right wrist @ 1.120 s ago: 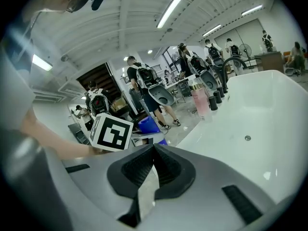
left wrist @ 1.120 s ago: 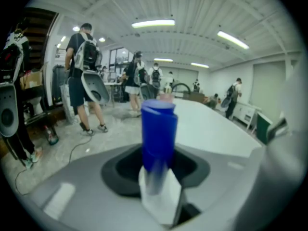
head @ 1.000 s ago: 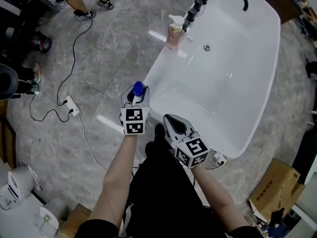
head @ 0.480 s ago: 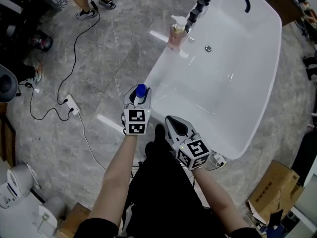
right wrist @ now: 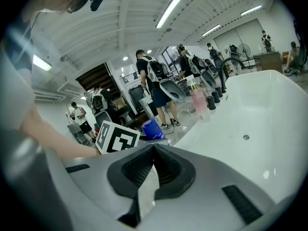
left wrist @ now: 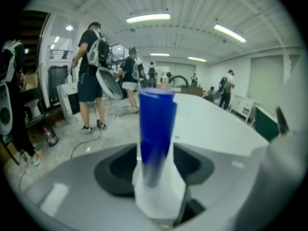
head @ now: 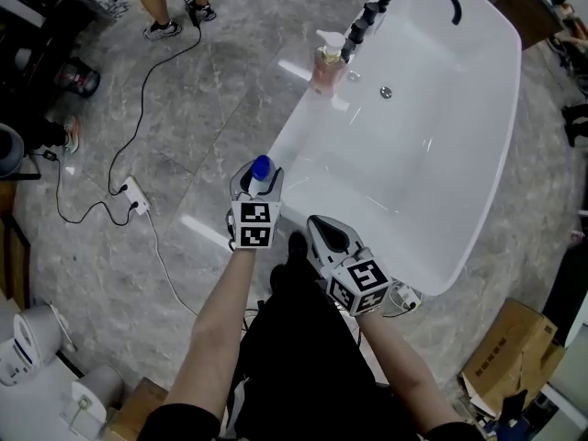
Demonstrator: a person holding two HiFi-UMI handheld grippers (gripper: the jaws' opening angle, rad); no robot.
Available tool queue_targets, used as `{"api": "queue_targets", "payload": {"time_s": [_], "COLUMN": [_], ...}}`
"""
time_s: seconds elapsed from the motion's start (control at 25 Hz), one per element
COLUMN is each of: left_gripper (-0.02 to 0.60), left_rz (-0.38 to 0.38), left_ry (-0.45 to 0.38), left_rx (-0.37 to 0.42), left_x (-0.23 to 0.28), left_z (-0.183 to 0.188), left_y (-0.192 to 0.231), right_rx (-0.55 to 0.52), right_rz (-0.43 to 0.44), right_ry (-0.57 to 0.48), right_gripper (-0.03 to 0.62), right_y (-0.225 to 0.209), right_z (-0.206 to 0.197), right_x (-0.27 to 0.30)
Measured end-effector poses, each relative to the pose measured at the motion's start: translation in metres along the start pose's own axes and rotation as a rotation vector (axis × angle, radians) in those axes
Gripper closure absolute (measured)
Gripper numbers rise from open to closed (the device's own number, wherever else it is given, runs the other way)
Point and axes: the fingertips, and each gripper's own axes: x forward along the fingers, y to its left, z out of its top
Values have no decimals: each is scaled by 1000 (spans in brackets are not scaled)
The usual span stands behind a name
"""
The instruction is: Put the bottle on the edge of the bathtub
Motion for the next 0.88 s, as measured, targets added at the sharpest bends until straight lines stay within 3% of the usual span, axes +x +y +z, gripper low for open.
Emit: {"api": "queue_targets", "payload": {"time_s": [0.48, 0.88], "left_gripper": [344, 430], "left_rz": [15, 22], "left_ry": [19, -8], "left_rx": [-23, -69], "left_x": [-35, -84], "left_z": [-16, -26], "left_y": [-2, -3], "right_rx": [-8, -14], "right_rz": [-9, -29], "right_ry": [-17, -47], "right_gripper": [592, 592], "right_y": [12, 30], "right_z": [-2, -9], "right_x": [-11, -29]}}
